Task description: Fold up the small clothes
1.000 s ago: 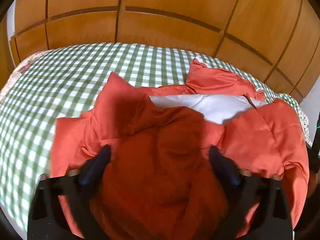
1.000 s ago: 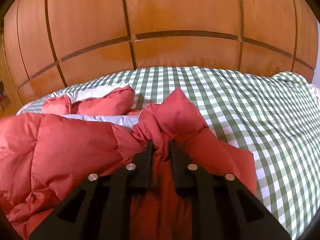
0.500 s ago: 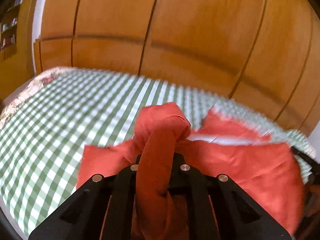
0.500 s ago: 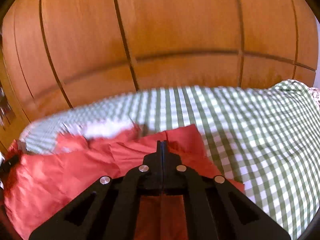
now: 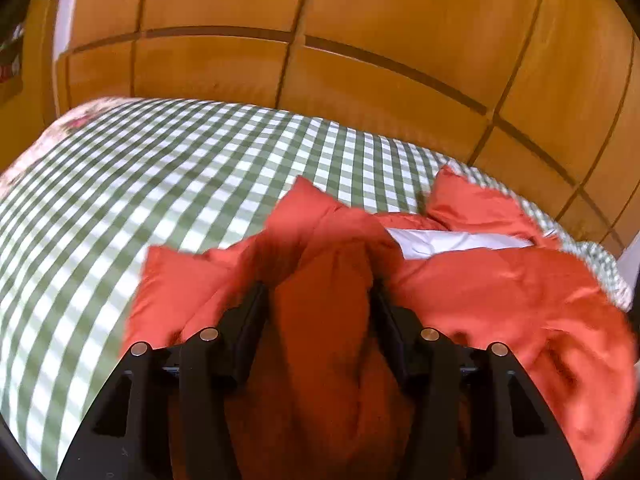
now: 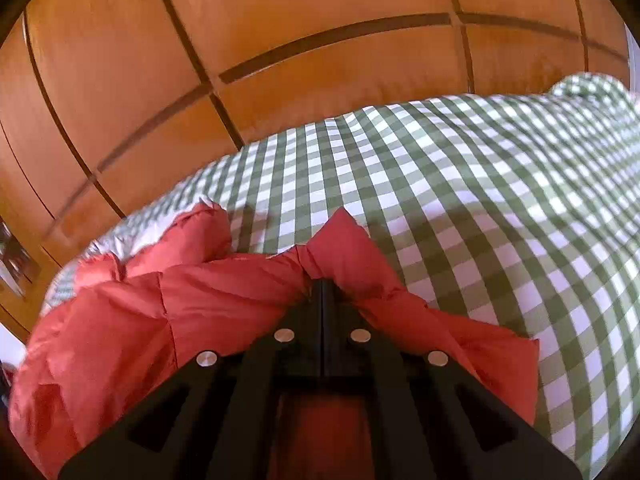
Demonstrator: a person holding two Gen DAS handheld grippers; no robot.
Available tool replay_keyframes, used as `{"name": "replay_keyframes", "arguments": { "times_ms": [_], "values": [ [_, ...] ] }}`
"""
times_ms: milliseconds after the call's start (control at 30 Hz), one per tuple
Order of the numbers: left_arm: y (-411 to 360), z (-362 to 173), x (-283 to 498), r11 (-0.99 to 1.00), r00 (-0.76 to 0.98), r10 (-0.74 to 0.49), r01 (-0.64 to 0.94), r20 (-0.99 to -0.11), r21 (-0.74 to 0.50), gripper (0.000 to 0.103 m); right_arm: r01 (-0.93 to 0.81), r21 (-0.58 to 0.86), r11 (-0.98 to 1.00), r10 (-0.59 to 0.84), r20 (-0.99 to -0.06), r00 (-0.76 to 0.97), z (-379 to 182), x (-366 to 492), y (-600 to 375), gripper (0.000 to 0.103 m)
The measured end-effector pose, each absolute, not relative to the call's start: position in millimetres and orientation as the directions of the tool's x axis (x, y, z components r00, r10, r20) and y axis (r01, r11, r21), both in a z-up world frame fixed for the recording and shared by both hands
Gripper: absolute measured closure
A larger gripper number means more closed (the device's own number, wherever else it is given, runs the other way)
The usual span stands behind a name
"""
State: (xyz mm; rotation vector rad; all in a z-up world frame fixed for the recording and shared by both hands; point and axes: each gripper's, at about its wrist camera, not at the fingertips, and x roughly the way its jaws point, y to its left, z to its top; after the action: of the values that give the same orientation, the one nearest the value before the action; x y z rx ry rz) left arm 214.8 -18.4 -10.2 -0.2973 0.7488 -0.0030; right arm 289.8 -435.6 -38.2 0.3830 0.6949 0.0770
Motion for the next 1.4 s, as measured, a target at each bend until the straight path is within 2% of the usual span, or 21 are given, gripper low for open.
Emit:
{"name": "replay_keyframes", "arguments": {
  "times_ms": [100,167,233,267,333,400,500,600,667,733,767,867,1000,1067,1100,1133,1200,1267,1333,1400],
  "values": [
    [-21,27,174,0.926,0.809,-0.107,-0.13,-0.578,-0.354,0.049,0.051,0.383,0.922,0.207,-0.599,0.773,-38,287,-437,0.103],
    [-38,52,158,0.932,0.843,-0.139,-0.066,-0.52,-0.355,0.04,0.048,0.379,0.924,0.204,-0.596,0.777,-37,285,-436,0.102],
    [-69,78,150,0.954,0.865,-0.165,0.017,-0.474,-0.3,0.023,0.045,0.381,0.923,0.206,-0.591,0.78,-36,284,-435,0.102],
    [-85,85,152,0.961,0.866,-0.184,0.06,-0.464,-0.269,0.02,0.043,0.386,0.922,0.209,-0.588,0.782,-36,283,-436,0.102],
    [-122,93,164,0.972,0.849,-0.215,0.141,-0.483,-0.185,0.017,0.037,0.398,0.916,0.218,-0.575,0.789,-36,281,-438,0.1],
    [-158,86,189,0.984,0.81,-0.173,0.161,-0.56,-0.071,0.015,0.029,0.412,0.911,0.227,-0.559,0.797,-36,279,-440,0.097],
    [-196,60,231,0.974,0.727,-0.146,0.225,-0.671,0.032,0.015,0.025,0.426,0.904,0.229,-0.532,0.815,-34,273,-442,0.091],
    [-216,26,268,0.959,0.712,-0.068,0.24,-0.699,0.151,0.015,0.038,0.429,0.902,0.21,-0.515,0.831,-33,267,-445,0.084],
    [-218,10,285,0.954,0.72,-0.084,0.258,-0.689,0.152,0.015,0.06,0.442,0.895,0.191,-0.501,0.844,-33,262,-449,0.079],
    [-213,-7,299,0.956,0.717,-0.134,0.274,-0.684,0.1,0.011,0.084,0.478,0.875,0.178,-0.477,0.86,-34,255,-458,0.06],
    [-208,-13,303,0.958,0.713,-0.171,0.283,-0.68,0.055,0.01,0.087,0.496,0.864,0.18,-0.464,0.867,-35,253,-461,0.056],
    [-188,-25,316,0.947,0.668,-0.297,0.299,-0.682,-0.12,0.007,0.09,0.507,0.857,0.185,-0.467,0.865,-36,254,-464,0.053],
    [-185,-26,314,0.94,0.662,-0.326,0.302,-0.675,-0.158,0.007,0.123,0.422,0.898,0.127,-0.517,0.847,-27,258,-451,0.046],
    [-187,-25,312,0.944,0.663,-0.314,0.294,-0.679,-0.15,0.007,0.176,0.3,0.937,0.029,-0.572,0.82,-11,255,-434,0.029],
    [-185,-21,308,0.948,0.665,-0.303,0.281,-0.682,-0.148,0.007,0.185,0.26,0.948,-0.01,-0.554,0.832,-1,247,-426,0.012],
    [-183,-16,304,0.951,0.665,-0.299,0.269,-0.685,-0.154,0.007,0.155,0.231,0.961,-0.023,-0.491,0.871,13,234,-414,0.006],
    [-173,-2,292,0.944,0.662,-0.327,0.257,-0.675,-0.205,0.007,0.082,0.158,0.984,-0.007,-0.426,0.905,29,222,-391,0.002],
    [-163,15,277,0.944,0.684,-0.329,0.255,-0.651,-0.209,0.007,0.02,0.035,0.999,-0.003,-0.434,0.901,35,224,-363,0.002],
    [-148,33,262,0.964,0.748,-0.263,0.224,-0.609,-0.142,0.007,-0.011,-0.078,0.997,-0.026,-0.459,0.888,27,235,-339,0.002],
    [-131,43,254,0.989,0.804,-0.137,0.147,-0.578,-0.03,0.007,0.022,-0.19,0.981,-0.118,-0.509,0.853,12,253,-329,0.002]
  ]
}}
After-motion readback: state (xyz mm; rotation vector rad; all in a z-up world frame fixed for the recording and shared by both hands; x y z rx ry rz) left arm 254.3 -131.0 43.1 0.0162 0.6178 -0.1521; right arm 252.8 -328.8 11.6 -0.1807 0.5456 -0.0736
